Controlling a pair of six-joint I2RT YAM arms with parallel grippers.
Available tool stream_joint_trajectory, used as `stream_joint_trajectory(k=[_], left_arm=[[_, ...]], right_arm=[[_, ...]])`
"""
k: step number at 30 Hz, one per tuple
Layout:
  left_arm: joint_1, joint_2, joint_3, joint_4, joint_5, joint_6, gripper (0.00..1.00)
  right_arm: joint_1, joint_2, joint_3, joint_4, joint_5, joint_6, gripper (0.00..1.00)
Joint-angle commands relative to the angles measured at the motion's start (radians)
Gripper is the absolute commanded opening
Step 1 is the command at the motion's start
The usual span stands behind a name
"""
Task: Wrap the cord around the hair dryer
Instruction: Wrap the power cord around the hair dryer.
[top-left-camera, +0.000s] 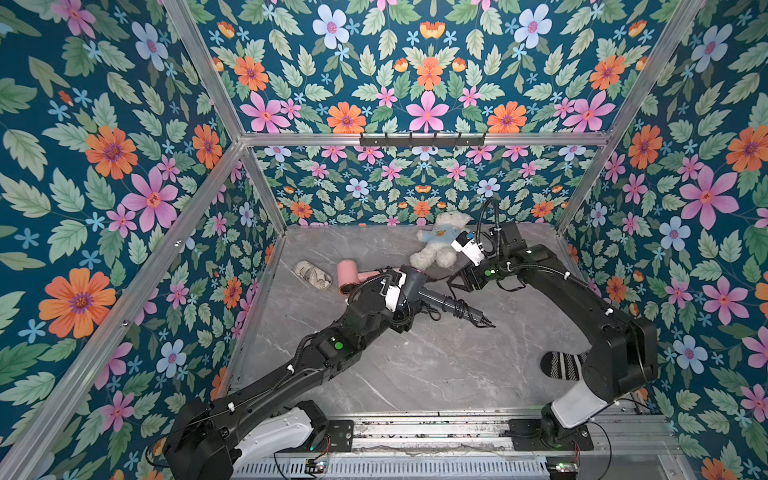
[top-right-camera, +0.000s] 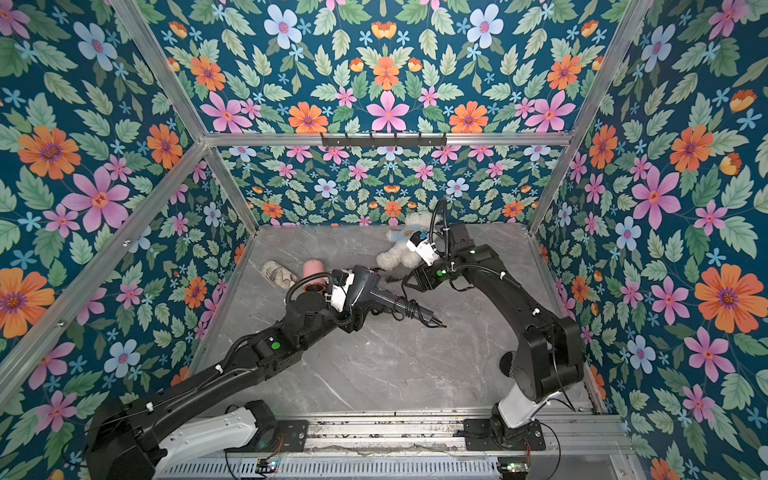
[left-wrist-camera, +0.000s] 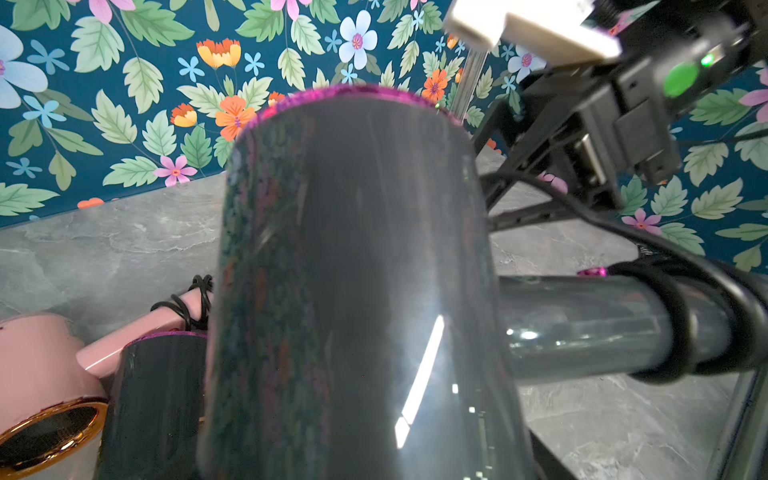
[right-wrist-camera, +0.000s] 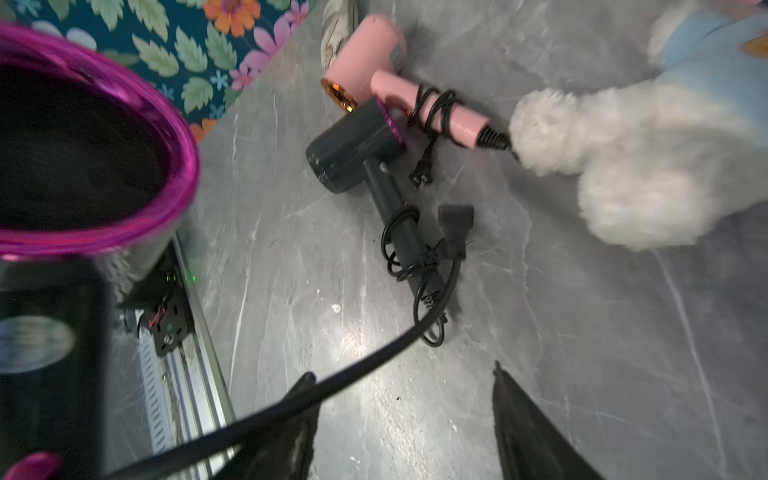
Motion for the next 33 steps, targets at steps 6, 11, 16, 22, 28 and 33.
stream_joint_trajectory(k=[6, 11, 16, 22, 28, 33], left_arm=[[0.003, 0.006, 0.081, 0.027, -0.081, -0.100, 0.00], [0.010, 0.040, 0.182, -0.060, -0.134, -0.207, 0.00], [0.028, 0.061, 0.226, -0.067, -0.083, -0.283, 0.00], [0.059, 0.058, 0.244, -0.067, -0.024, -0.329, 0.00], [0.090, 0.037, 0.235, -0.071, 0.035, -0.363, 0.00], [0.105, 0.030, 0.224, -0.076, 0.051, -0.382, 0.00]], right_arm=[[-0.212, -0.074, -0.151, 0.300, -0.197, 0.246, 0.67], [-0.232, -0.084, -0.209, 0.308, -0.244, 0.234, 0.66], [-0.232, -0.139, -0.369, 0.491, -0.316, 0.284, 0.66], [-0.232, -0.138, -0.446, 0.564, -0.306, 0.323, 0.65], [-0.282, -0.129, -0.449, 0.595, -0.236, 0.379, 0.64], [-0.316, -0.155, -0.448, 0.579, -0.110, 0.400, 0.64]])
